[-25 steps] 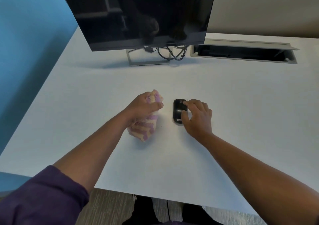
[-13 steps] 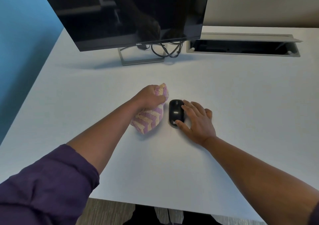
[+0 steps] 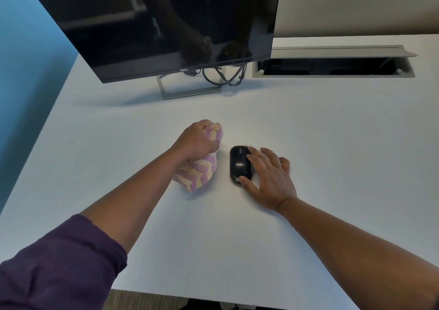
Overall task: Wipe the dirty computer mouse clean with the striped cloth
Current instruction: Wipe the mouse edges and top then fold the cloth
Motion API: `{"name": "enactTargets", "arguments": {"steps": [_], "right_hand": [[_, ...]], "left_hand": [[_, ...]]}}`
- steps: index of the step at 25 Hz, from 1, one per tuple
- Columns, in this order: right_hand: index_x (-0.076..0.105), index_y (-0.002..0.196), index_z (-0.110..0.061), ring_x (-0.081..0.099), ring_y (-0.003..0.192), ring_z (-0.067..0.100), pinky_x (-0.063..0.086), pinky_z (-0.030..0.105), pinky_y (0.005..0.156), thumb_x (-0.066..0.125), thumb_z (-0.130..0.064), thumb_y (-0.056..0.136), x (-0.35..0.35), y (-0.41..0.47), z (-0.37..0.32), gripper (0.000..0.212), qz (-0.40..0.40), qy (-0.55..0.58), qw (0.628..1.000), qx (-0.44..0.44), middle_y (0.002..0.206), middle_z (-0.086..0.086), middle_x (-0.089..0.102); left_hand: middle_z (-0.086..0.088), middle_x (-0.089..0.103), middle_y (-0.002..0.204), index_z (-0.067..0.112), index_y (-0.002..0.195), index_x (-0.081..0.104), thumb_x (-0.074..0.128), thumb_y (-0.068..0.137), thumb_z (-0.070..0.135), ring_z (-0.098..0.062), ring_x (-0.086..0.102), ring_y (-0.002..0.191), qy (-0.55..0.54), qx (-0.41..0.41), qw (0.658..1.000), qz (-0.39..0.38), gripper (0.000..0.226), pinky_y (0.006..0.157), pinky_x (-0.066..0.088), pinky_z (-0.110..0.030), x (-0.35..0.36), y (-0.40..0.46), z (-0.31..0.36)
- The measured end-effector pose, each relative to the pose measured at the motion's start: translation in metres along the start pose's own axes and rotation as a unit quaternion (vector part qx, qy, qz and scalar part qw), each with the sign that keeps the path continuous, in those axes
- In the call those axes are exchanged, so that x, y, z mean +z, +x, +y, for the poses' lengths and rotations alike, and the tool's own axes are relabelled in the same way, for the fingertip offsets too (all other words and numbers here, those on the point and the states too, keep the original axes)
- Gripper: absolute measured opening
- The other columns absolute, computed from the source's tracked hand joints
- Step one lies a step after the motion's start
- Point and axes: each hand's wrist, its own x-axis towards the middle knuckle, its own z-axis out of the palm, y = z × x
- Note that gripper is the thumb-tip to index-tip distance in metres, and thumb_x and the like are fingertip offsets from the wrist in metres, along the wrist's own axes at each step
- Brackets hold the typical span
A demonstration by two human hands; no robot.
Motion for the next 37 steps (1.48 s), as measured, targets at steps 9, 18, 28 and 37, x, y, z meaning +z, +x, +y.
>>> {"name": "enactTargets", "arguments": {"steps": [9, 18, 28, 37], "right_hand": [[0.044, 0.137, -0.028, 0.037, 0.143, 0.031, 0.03, 0.05, 0.105, 0.045, -0.065, 0.095, 0.003, 0.0, 0.002, 0.056, 0.01, -0.005, 1.0, -0.009, 0.157, -0.005, 0.045], [0.05, 0.134, -0.025, 0.038, 0.141, 0.032, 0.033, 0.052, 0.104, 0.047, -0.064, 0.093, 0.002, 0.001, 0.001, 0.057, 0.005, -0.006, 1.0, 0.0, 0.156, -0.004, 0.047], [0.053, 0.133, -0.024, 0.038, 0.142, 0.033, 0.026, 0.048, 0.104, 0.046, -0.064, 0.092, 0.001, 0.001, -0.001, 0.057, 0.005, -0.006, 1.0, 0.003, 0.155, -0.005, 0.047], [0.05, 0.131, -0.027, 0.038, 0.14, 0.032, 0.027, 0.05, 0.104, 0.046, -0.064, 0.093, 0.001, 0.001, 0.0, 0.054, 0.004, -0.015, 1.0, 0.003, 0.155, -0.006, 0.046]], "left_hand": [[0.008, 0.067, 0.097, 0.03, 0.11, 0.062, 0.072, 0.082, 0.03, -0.021, 0.062, 0.085, 0.101, 0.117, 0.987, -0.037, 0.029, 0.07, 0.049, -0.031, 0.023, 0.007, 0.027], [0.003, 0.07, 0.085, 0.027, 0.085, 0.07, 0.065, 0.075, 0.012, -0.021, 0.063, 0.078, 0.186, 0.159, 0.964, -0.105, 0.018, 0.064, 0.049, -0.03, 0.033, 0.018, 0.039], [0.003, 0.07, 0.098, 0.028, 0.091, 0.068, 0.06, 0.08, 0.015, -0.024, 0.065, 0.089, 0.226, 0.188, 0.947, -0.127, 0.018, 0.077, 0.056, -0.04, 0.033, 0.023, 0.04], [0.009, 0.053, 0.071, 0.031, 0.06, 0.046, 0.061, 0.076, 0.01, -0.02, 0.052, 0.067, 0.187, 0.137, 0.972, -0.037, 0.03, 0.049, 0.029, -0.024, 0.043, 0.0, 0.029]]}}
